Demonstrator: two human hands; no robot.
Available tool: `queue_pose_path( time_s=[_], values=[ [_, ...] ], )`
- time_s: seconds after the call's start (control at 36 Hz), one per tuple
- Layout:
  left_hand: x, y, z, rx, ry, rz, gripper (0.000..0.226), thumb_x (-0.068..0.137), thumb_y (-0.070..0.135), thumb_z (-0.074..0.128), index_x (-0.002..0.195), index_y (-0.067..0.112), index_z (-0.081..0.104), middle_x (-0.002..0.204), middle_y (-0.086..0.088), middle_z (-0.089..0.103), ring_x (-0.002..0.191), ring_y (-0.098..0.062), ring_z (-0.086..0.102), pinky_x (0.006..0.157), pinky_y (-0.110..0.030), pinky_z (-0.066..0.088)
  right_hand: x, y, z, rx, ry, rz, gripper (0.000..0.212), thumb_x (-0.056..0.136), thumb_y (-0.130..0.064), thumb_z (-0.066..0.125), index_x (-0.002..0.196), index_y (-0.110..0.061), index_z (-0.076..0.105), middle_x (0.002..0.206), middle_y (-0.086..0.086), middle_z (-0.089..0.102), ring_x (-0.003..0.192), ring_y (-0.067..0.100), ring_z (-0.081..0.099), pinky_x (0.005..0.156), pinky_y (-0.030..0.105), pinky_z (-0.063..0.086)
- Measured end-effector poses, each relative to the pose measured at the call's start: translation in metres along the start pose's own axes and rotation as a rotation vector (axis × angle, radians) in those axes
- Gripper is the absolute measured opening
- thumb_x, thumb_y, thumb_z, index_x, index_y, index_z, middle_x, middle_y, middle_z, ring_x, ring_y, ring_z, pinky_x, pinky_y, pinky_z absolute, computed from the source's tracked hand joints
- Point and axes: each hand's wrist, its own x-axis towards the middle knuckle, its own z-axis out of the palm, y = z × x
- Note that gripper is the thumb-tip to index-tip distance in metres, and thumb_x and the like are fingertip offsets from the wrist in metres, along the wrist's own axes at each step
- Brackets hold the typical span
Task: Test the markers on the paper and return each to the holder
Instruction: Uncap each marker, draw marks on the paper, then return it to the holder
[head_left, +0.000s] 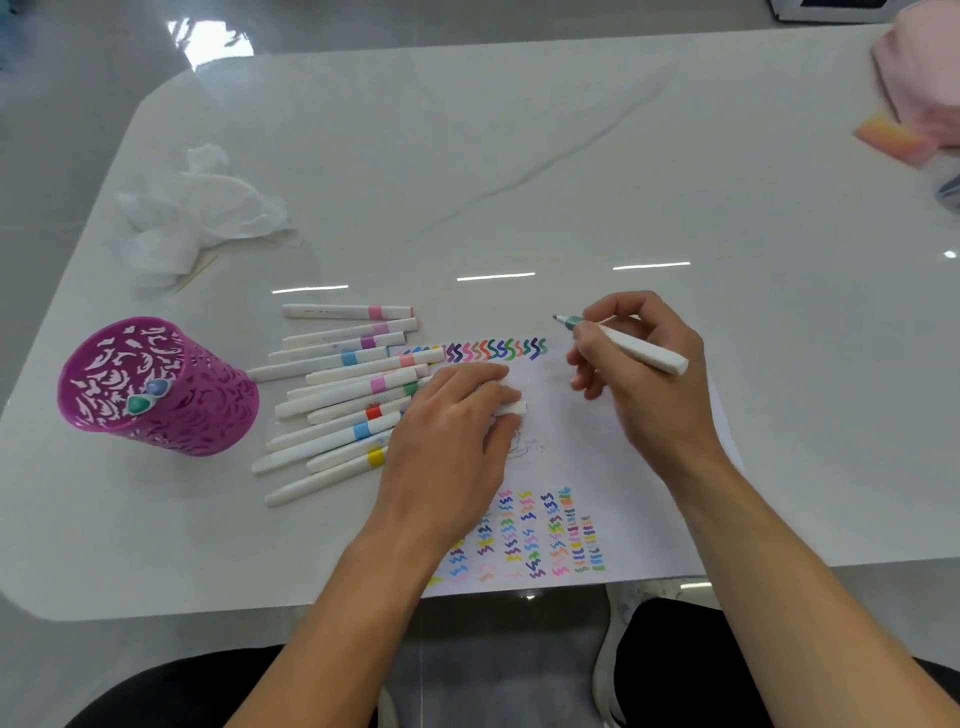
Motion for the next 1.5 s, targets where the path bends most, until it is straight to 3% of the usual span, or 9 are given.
queue_pose_path(
  time_s=[0.11,0.22,0.42,0.61,0.81,0.97,1.19,1.36,1.5],
  values=[
    [-0.002,0.006,-0.007,-0.084,0.133,-0.021,0.022,0.095,0.029,0.067,0.116,0.026,0.070,0.134,0.013,0.061,0.121,-0.007,0.056,0.100,-0.021,0.040,-0.010,-0.012,0.012,-0.024,-0.046,-0.027,0.011,0.091,-0.010,0.075,0.100,-0.015,0.075,0.077,0.004,0.075,0.063,0.016,0.069,0.058,0.023,0.054],
    [-0.004,0.009,-0.017,-0.245,0.203,-0.099,0.021,0.095,0.030,0.066,0.115,0.026,0.071,0.124,0.015,0.061,0.109,-0.001,0.057,0.090,-0.012,0.046,-0.021,-0.018,0.020,0.029,-0.057,0.006,0.007,0.099,-0.018,0.070,0.101,-0.017,0.077,0.080,0.005,0.075,0.066,0.016,0.069,0.063,0.024,0.057],
    [-0.010,0.012,-0.030,-0.506,0.177,-0.272,0.011,0.095,0.027,0.066,0.104,0.033,0.065,0.097,0.024,0.064,0.093,0.011,0.060,0.069,-0.001,0.045,-0.033,-0.028,0.024,0.079,-0.016,0.022,0.013,0.103,-0.023,0.061,0.101,-0.021,0.073,0.078,0.000,0.076,0.066,0.015,0.071,0.061,0.022,0.056],
    [-0.017,0.017,-0.036,-0.700,0.123,-0.327,0.012,0.097,0.027,0.064,0.097,0.038,0.060,0.095,0.014,0.072,0.088,-0.002,0.071,0.081,-0.026,0.060,-0.040,-0.033,0.028,0.103,-0.042,0.010,0.011,0.095,-0.025,0.061,0.096,-0.017,0.068,0.075,0.001,0.074,0.064,0.017,0.071,0.060,0.022,0.055],
    [-0.021,0.022,-0.043,-0.739,0.112,-0.295,0.012,0.096,0.024,0.066,0.106,0.030,0.065,0.097,0.012,0.072,0.090,-0.006,0.071,0.082,-0.030,0.060,-0.045,-0.034,0.030,0.071,-0.088,0.006,0.010,0.099,-0.022,0.061,0.094,-0.018,0.069,0.073,0.000,0.073,0.063,0.016,0.070,0.059,0.022,0.055],
    [-0.026,0.025,-0.045,-0.670,0.098,-0.240,0.016,0.098,0.030,0.063,0.105,0.044,0.064,0.094,0.020,0.070,0.087,-0.001,0.069,0.074,-0.012,0.055,-0.048,-0.039,0.029,0.082,-0.112,-0.002,0.010,0.098,-0.023,0.061,0.094,-0.017,0.069,0.074,0.002,0.073,0.064,0.019,0.070,0.059,0.024,0.055],
    [-0.026,0.022,-0.048,-0.686,0.110,-0.228,0.019,0.101,0.029,0.055,0.111,0.026,0.071,0.080,0.013,0.069,0.078,-0.007,0.069,0.071,-0.018,0.055,-0.048,-0.040,0.032,0.123,-0.195,-0.002,0.009,0.100,-0.018,0.063,0.095,-0.015,0.069,0.074,0.005,0.073,0.063,0.022,0.070,0.059,0.026,0.056],
    [-0.022,0.019,-0.047,-0.652,0.115,-0.222,0.018,0.102,0.023,0.055,0.106,0.026,0.072,0.077,0.012,0.066,0.069,-0.006,0.065,0.069,-0.027,0.056,-0.044,-0.036,0.031,0.170,-0.251,0.026,0.009,0.103,-0.015,0.061,0.099,-0.010,0.067,0.075,0.005,0.072,0.062,0.022,0.069,0.059,0.027,0.055],
    [-0.018,0.020,-0.045,-0.628,0.134,-0.226,0.017,0.100,0.026,0.057,0.104,0.027,0.073,0.074,0.014,0.065,0.067,-0.006,0.062,0.063,-0.017,0.050,-0.039,-0.032,0.027,0.150,-0.270,0.040,0.010,0.105,-0.015,0.060,0.099,-0.013,0.068,0.077,0.006,0.073,0.065,0.022,0.070,0.062,0.026,0.055]
  ],
)
